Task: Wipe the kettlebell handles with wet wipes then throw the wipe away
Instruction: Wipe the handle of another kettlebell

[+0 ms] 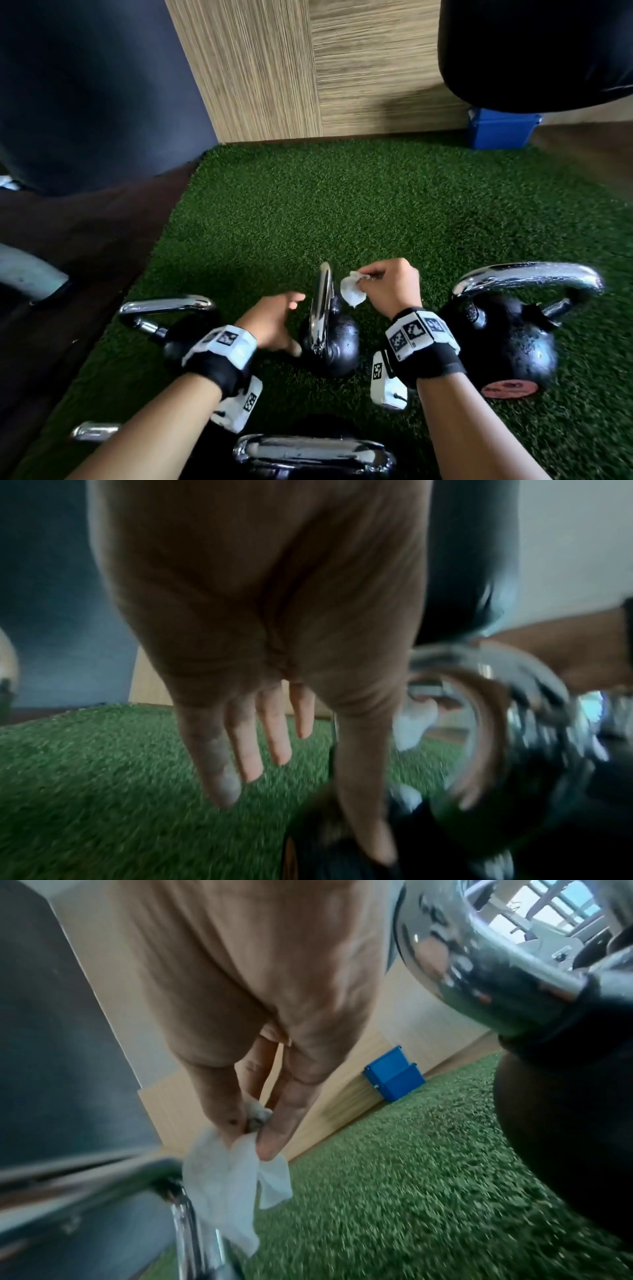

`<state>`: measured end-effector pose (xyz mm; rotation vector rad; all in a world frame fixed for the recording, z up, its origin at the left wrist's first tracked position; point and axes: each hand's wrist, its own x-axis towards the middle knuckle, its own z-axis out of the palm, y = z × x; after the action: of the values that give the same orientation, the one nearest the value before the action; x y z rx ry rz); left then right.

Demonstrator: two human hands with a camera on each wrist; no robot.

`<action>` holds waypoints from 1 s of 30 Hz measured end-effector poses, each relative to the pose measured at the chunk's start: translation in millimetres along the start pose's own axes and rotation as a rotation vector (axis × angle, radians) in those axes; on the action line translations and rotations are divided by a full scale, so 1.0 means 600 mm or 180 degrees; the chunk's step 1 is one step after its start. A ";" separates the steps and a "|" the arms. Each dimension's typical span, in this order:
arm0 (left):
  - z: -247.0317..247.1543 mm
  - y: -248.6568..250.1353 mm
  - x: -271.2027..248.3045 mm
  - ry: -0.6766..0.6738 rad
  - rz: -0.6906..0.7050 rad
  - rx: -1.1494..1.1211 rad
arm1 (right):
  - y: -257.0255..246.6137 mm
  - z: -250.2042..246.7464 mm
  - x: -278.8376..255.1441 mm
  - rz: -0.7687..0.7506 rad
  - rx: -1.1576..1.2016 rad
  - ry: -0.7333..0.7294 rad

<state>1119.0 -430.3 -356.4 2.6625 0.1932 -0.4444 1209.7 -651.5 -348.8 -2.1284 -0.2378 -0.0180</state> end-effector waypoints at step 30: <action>0.116 0.001 0.038 -0.0257 0.0289 0.0745 | 0.008 0.082 0.049 0.0183 0.0766 -0.0178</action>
<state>1121.4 -460.0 -423.2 2.8598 -0.0055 -0.5754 1235.6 -608.3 -376.4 -1.8965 -0.2012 0.0993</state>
